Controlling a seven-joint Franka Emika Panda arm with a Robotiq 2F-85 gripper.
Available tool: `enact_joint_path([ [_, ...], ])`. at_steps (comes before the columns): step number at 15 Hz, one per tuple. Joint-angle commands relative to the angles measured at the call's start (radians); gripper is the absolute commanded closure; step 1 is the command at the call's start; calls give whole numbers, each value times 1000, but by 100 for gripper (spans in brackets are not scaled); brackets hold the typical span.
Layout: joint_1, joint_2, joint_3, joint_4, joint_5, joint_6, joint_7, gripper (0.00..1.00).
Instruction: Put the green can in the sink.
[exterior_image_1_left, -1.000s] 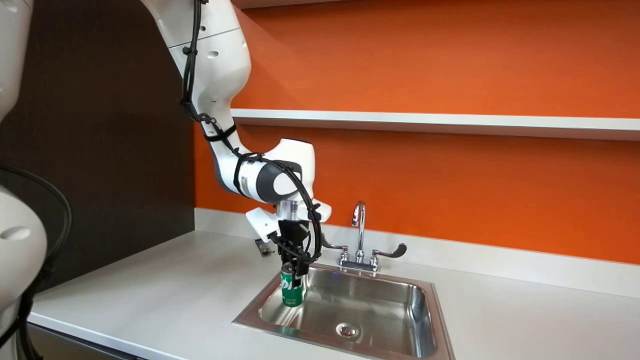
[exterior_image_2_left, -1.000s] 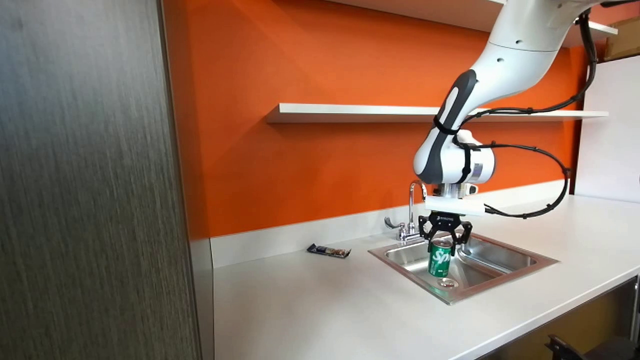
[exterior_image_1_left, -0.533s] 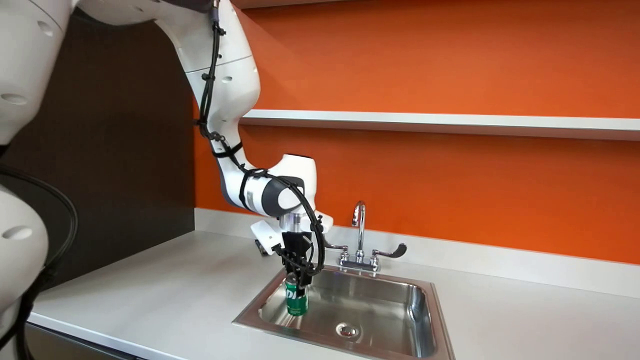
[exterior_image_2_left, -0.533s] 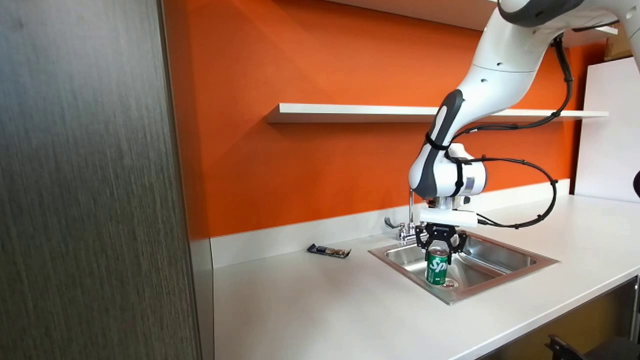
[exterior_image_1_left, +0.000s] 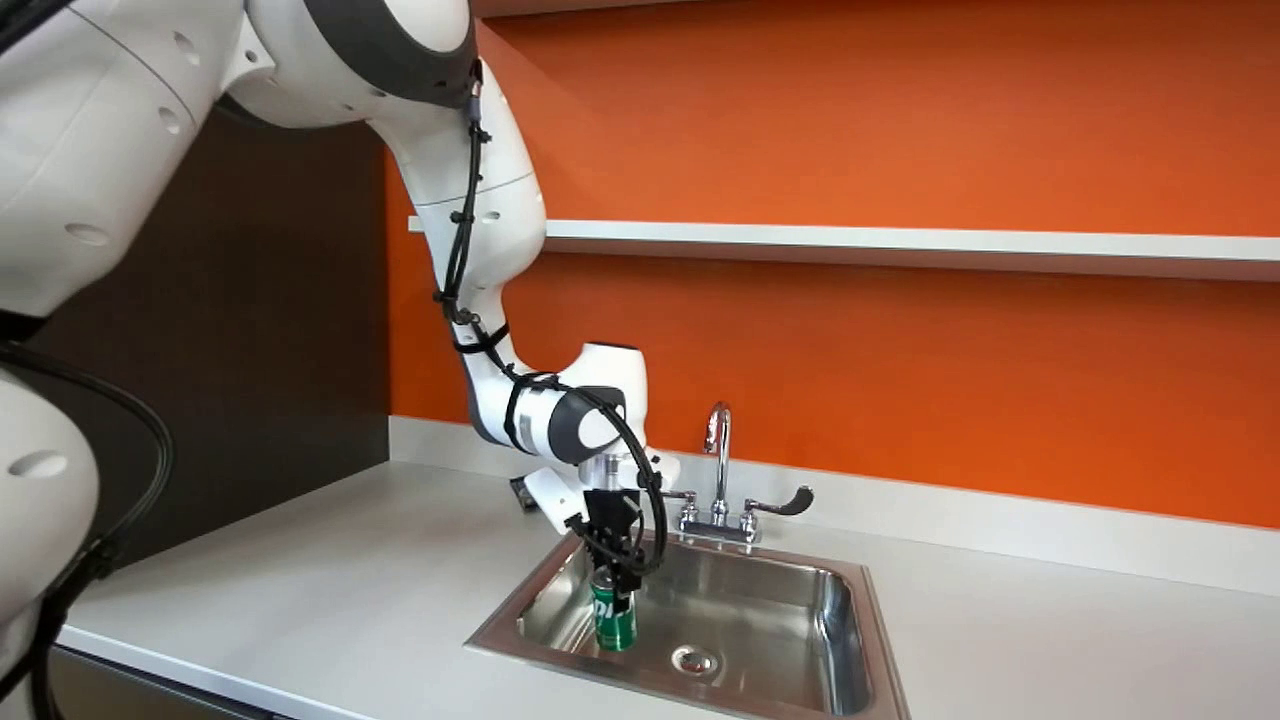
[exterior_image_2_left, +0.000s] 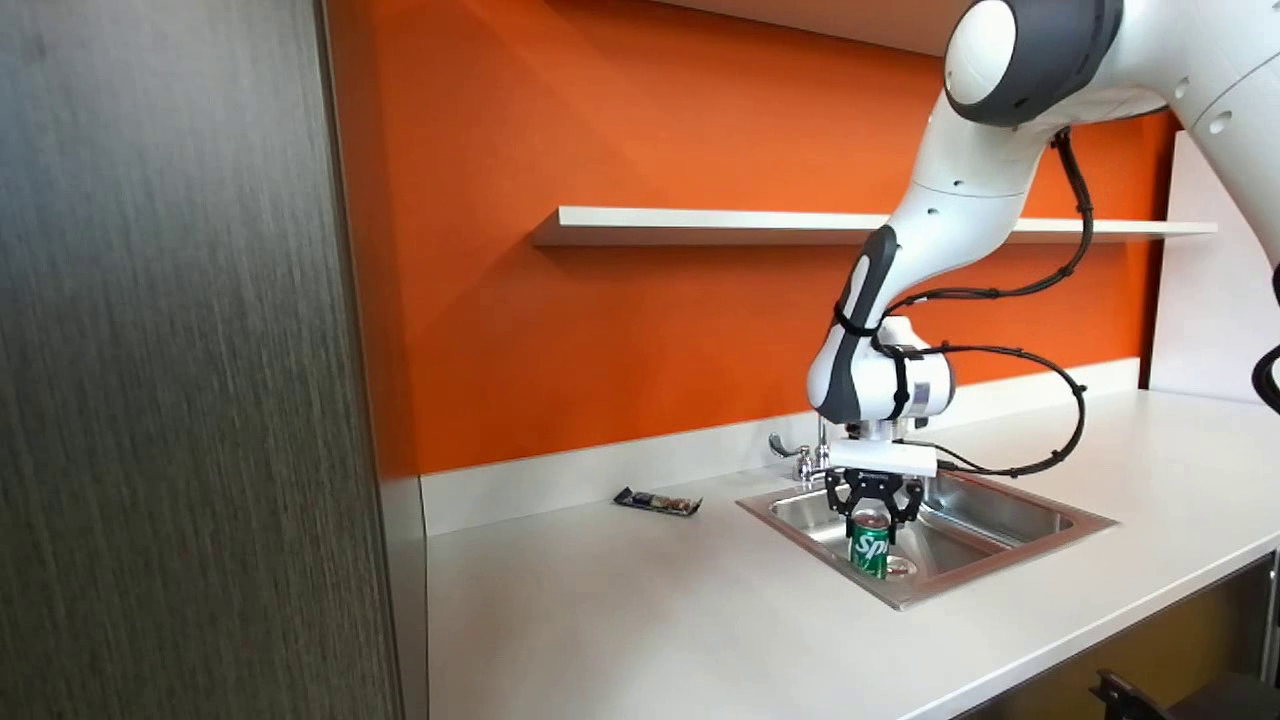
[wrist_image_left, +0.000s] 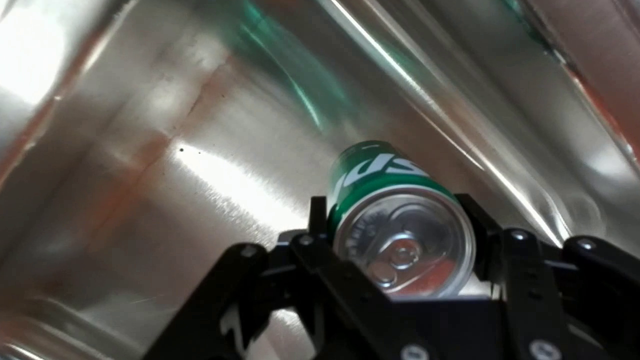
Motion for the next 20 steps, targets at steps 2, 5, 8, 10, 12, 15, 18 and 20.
enact_joint_path([
  [2, -3, 68, 1, 90, 11, -44, 9, 62],
  [5, -7, 90, 6, 115, 16, -60, 4, 62],
  [8, -10, 107, 9, 135, 17, -83, -1, 62],
  [10, -12, 117, 9, 148, 19, -99, -1, 62],
  [12, -14, 121, 10, 159, 20, -112, -1, 62],
  [15, -17, 127, 12, 173, 23, -132, -2, 62],
  [18, -5, 131, 1, 180, 14, -147, 15, 10],
  [20, 7, 125, -7, 174, 7, -142, 27, 0],
])
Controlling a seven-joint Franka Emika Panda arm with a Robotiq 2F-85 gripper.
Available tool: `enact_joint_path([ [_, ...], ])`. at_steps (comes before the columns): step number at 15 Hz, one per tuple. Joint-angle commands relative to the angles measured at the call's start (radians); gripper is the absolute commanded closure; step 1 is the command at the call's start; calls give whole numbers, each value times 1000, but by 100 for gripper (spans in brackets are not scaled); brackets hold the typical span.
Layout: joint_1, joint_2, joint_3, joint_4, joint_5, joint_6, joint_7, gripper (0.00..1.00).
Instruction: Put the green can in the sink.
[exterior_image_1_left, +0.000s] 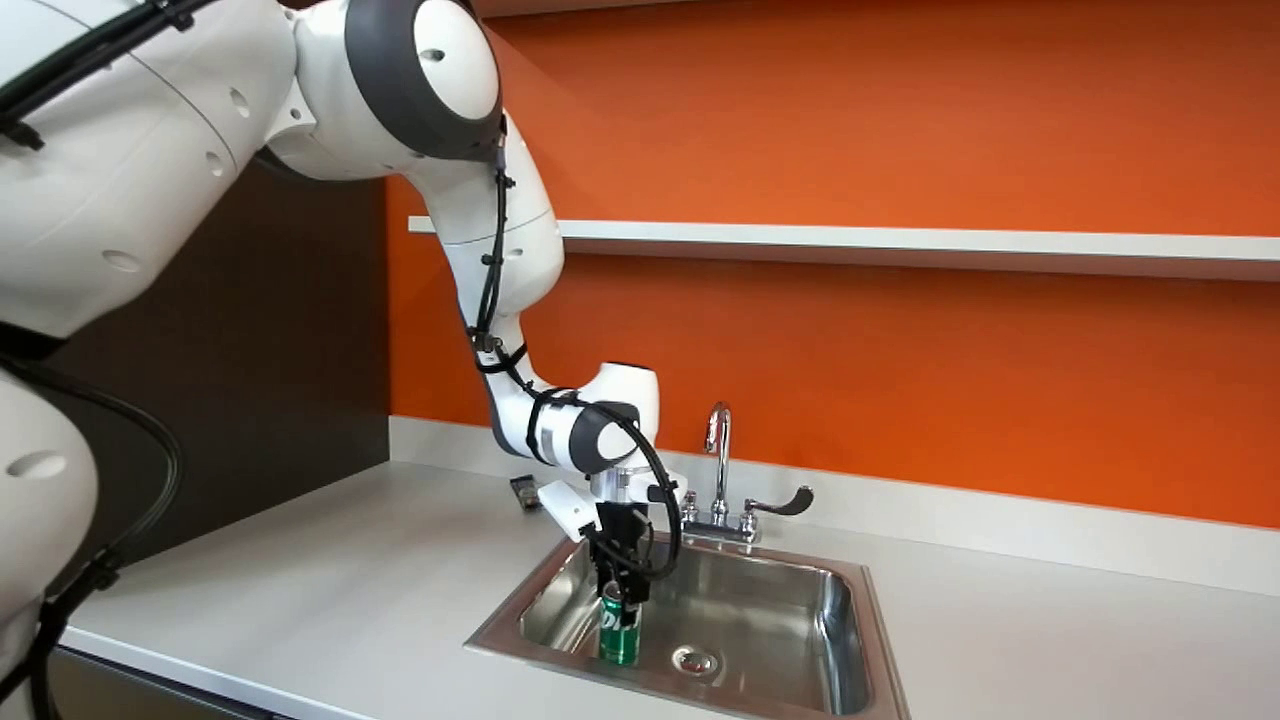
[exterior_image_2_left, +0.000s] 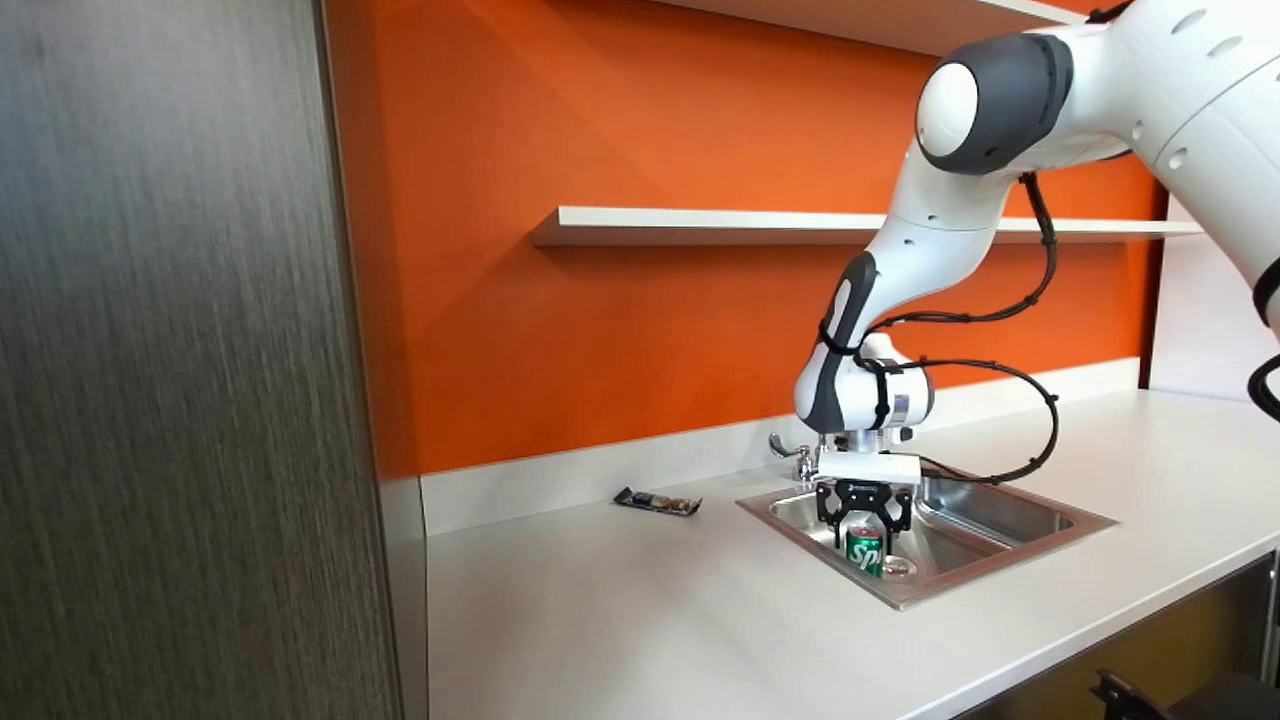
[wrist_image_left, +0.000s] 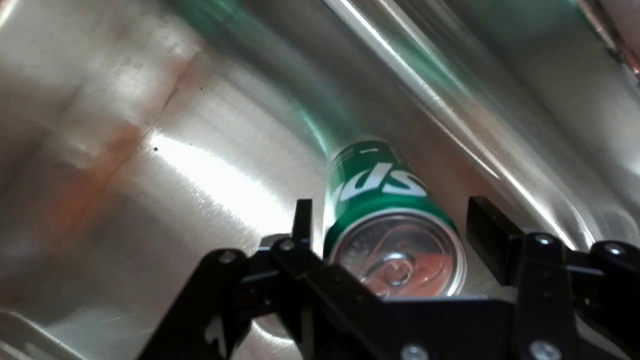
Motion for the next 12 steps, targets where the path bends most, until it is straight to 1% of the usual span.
enact_joint_path([
  [1, 14, -8, -8, 15, 1, -33, 27, 0],
  [5, 40, -29, -25, -8, -15, -22, 45, 0],
  [12, 118, -76, -109, -49, -57, -22, 145, 0],
])
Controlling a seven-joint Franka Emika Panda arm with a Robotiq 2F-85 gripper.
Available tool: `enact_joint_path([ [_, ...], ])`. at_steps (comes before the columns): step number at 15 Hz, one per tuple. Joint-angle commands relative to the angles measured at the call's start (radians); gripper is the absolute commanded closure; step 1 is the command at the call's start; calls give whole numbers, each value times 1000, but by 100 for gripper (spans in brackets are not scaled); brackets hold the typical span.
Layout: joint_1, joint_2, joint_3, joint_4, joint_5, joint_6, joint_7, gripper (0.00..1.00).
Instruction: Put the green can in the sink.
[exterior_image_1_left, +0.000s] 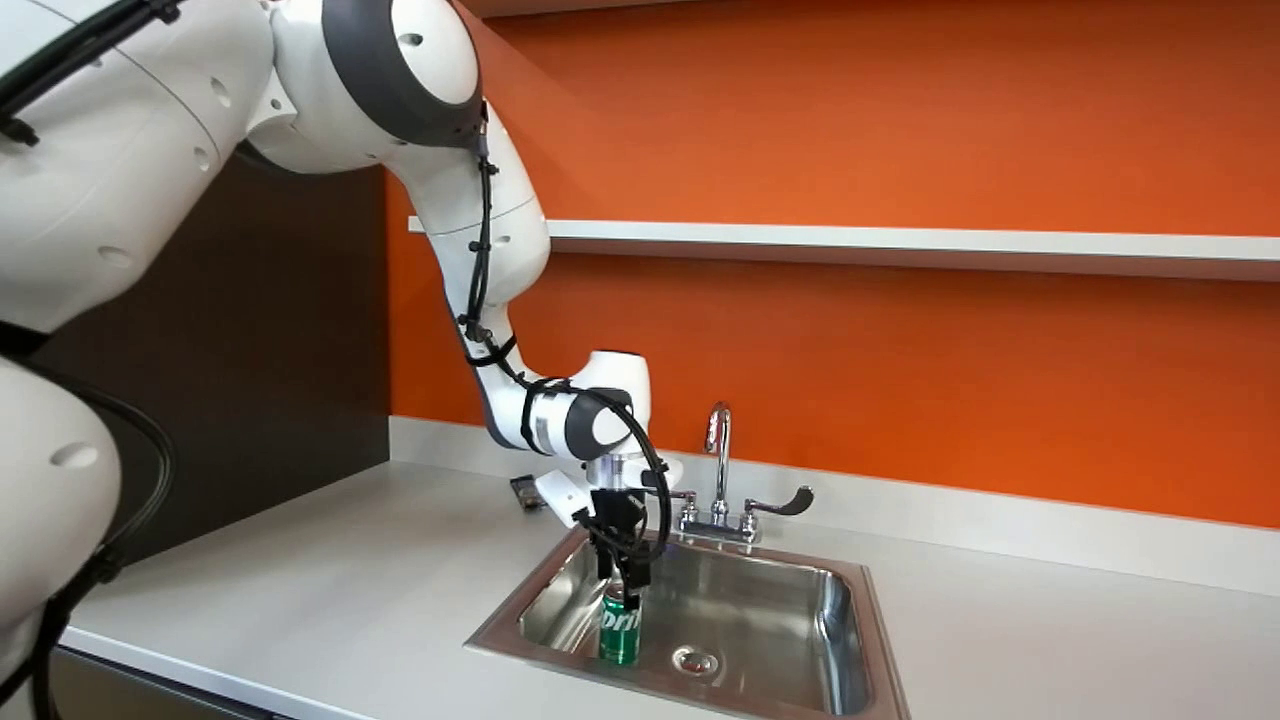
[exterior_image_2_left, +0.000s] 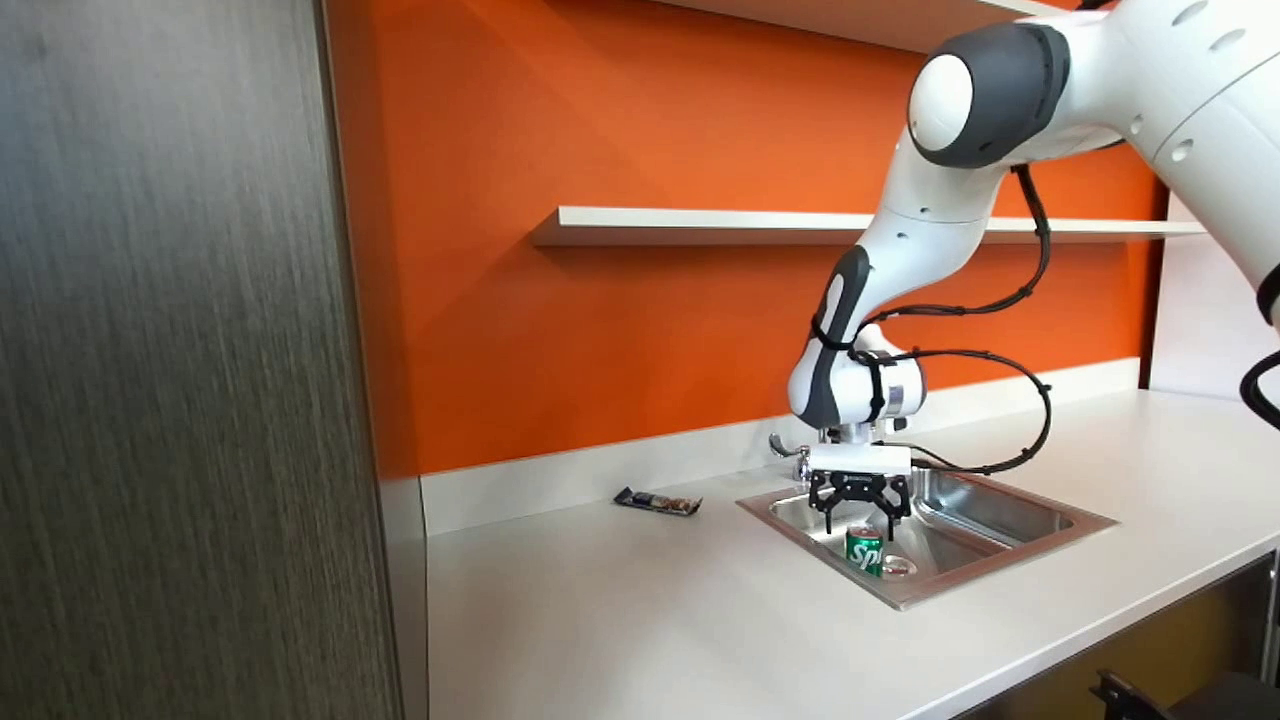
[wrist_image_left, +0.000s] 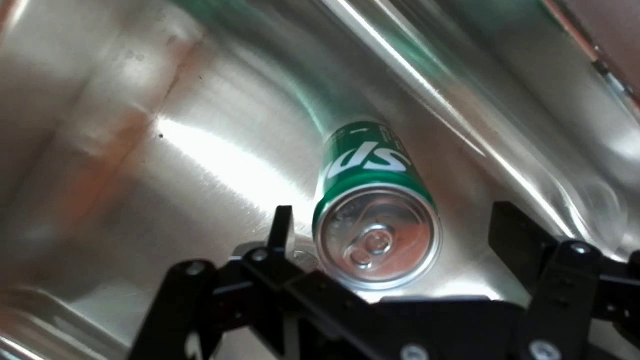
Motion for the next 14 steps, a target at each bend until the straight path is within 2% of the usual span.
enact_joint_path([
  [1, 41, -66, -47, -52, -42, -21, 75, 0],
  [3, 54, -92, -64, -77, -59, -17, 88, 0],
  [9, 59, -236, -56, -199, -146, 15, 27, 0],
  [14, 63, -379, -40, -323, -286, 30, -36, 0],
])
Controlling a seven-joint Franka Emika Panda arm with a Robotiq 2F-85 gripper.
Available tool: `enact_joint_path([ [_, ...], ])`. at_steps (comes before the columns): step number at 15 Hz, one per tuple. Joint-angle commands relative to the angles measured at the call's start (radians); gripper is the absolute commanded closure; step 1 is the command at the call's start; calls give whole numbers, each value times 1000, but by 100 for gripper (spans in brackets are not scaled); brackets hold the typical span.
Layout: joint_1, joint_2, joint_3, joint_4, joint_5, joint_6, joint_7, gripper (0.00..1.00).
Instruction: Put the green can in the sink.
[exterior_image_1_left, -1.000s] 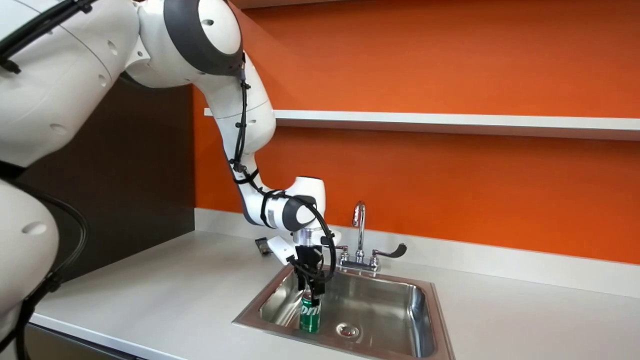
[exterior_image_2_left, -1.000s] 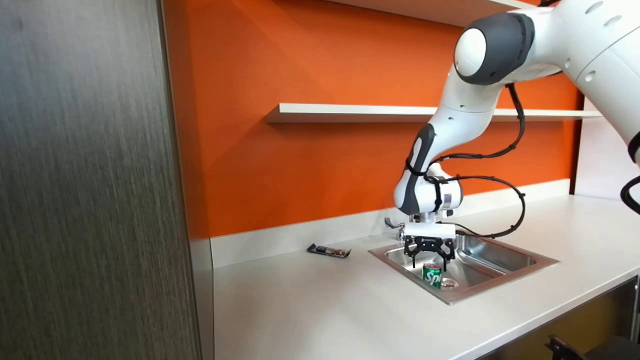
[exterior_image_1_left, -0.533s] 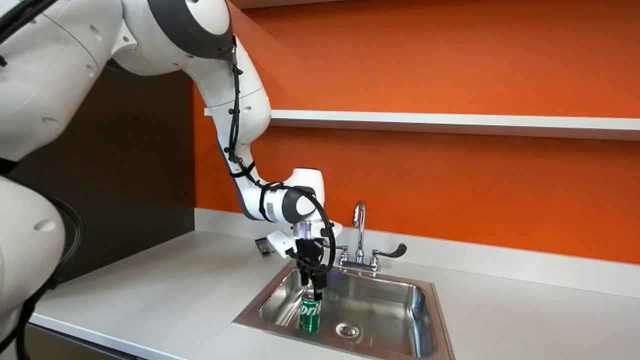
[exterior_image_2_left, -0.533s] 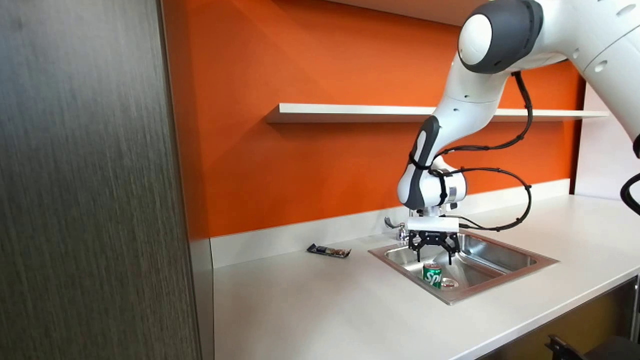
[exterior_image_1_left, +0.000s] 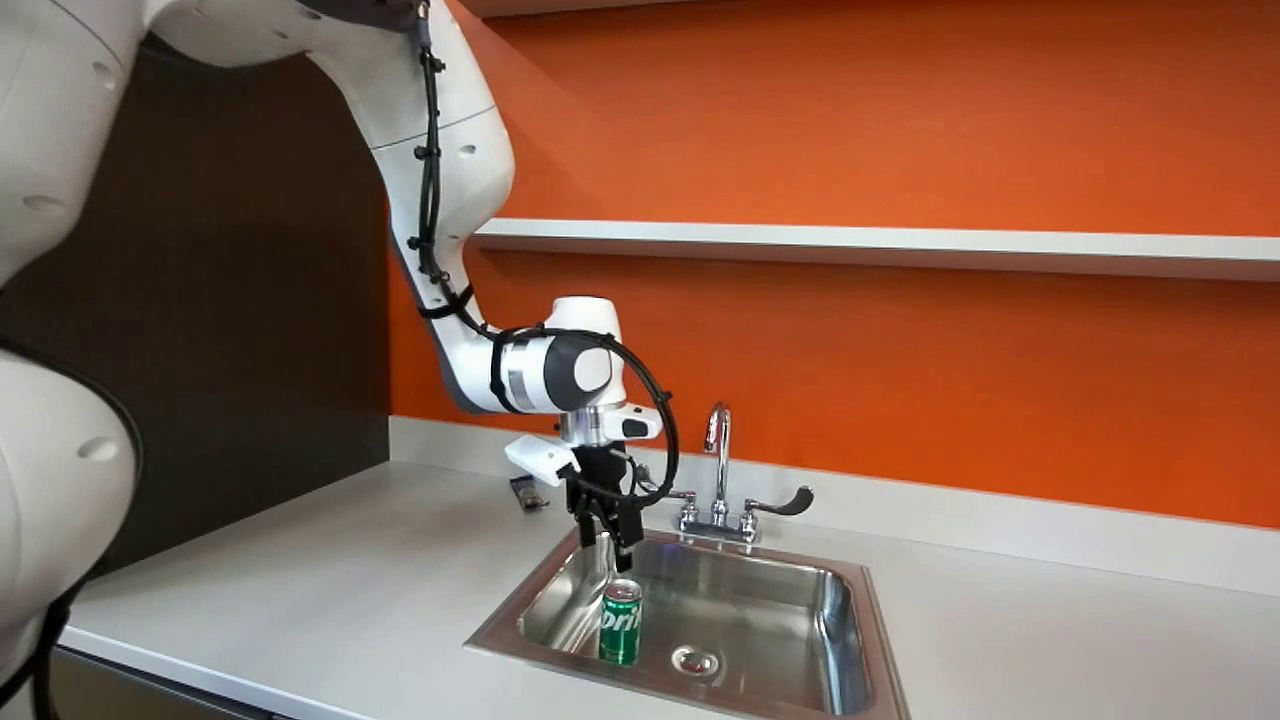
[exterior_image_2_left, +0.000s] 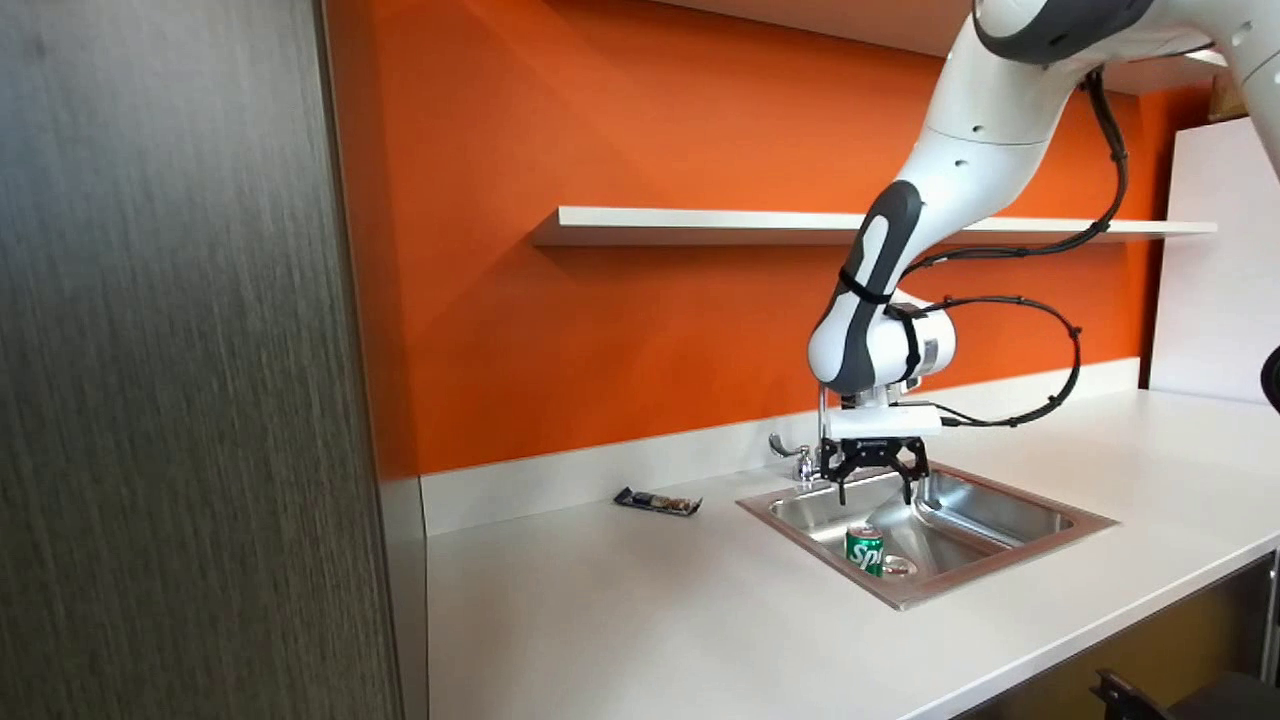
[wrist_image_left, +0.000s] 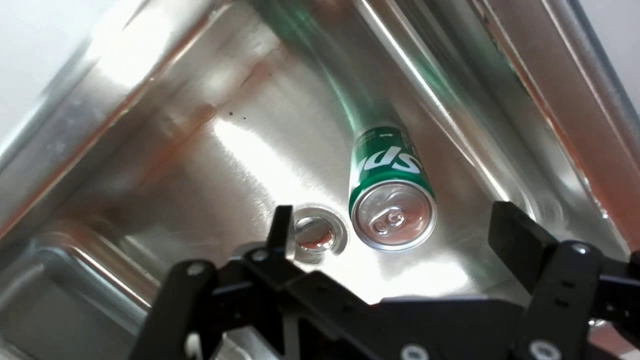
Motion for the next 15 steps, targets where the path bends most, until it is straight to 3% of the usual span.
enact_joint_path([
  [1, 2, -149, 20, -130, -105, 17, -71, 0],
  [8, -7, -404, 135, -333, -255, -15, -97, 0],
  [12, -18, -553, 232, -452, -247, -74, -126, 0],
  [13, -42, -443, 233, -377, -238, -26, -94, 0],
  [15, -43, -500, 263, -423, -232, -44, -99, 0],
])
